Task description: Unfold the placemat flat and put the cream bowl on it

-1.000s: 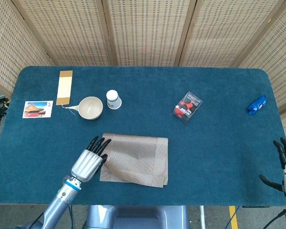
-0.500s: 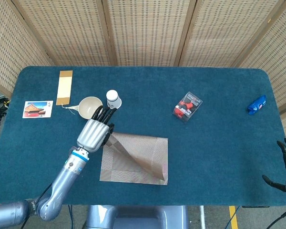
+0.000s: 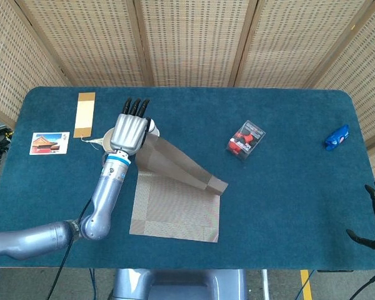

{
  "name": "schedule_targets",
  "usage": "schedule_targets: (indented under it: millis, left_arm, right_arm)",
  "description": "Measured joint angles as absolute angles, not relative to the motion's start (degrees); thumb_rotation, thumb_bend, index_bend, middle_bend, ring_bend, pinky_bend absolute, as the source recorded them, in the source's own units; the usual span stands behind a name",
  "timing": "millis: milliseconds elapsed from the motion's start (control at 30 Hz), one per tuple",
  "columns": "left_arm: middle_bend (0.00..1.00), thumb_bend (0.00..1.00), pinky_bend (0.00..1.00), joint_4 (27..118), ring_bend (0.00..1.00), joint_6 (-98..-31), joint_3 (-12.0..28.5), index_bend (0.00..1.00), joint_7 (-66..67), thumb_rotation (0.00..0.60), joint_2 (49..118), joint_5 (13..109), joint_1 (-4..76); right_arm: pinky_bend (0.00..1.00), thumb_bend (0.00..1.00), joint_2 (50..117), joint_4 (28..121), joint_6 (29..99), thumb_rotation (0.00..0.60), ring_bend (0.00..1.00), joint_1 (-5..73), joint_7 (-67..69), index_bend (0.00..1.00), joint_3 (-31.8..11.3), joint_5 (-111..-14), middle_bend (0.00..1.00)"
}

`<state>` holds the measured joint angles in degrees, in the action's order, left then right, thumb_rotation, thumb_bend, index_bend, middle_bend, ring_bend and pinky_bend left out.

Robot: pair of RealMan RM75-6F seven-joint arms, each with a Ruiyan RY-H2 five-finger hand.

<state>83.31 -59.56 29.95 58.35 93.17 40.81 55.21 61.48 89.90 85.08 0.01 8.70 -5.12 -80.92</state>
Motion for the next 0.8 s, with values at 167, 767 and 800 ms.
schedule_targets:
  millis: [167,767,800]
  left_arm:
    - [0.0,0.53,0.0,75.7,0.0,-58.9,28.3,0.62,58.7,0.6,95.2,37.5,58.3]
    - [0.0,0.14,0.0,70.1,0.0,-59.1,23.4,0.0,50.9,0.6,95.4,39.2,58.7]
    - [0.0,0.14,0.0,70.2,0.0,-59.3,23.3,0.0,50.6,0.6,95.2,39.4,58.6]
  right_arm:
    - [0.0,0.06,61.7,89.7,84.9,0.6,0.0,0.0,8.3,0.08,-5.2,-80.5,0.0]
    - [0.0,0.06,62.5,89.6,84.4,0.6,0.0,0.3,6.5,0.08,-4.9,-80.7,0.0]
    - [0.0,0.06,62.5,89.6,84.3,0.6,0.0,0.3,6.5,0.08,-4.9,-80.7,0.0]
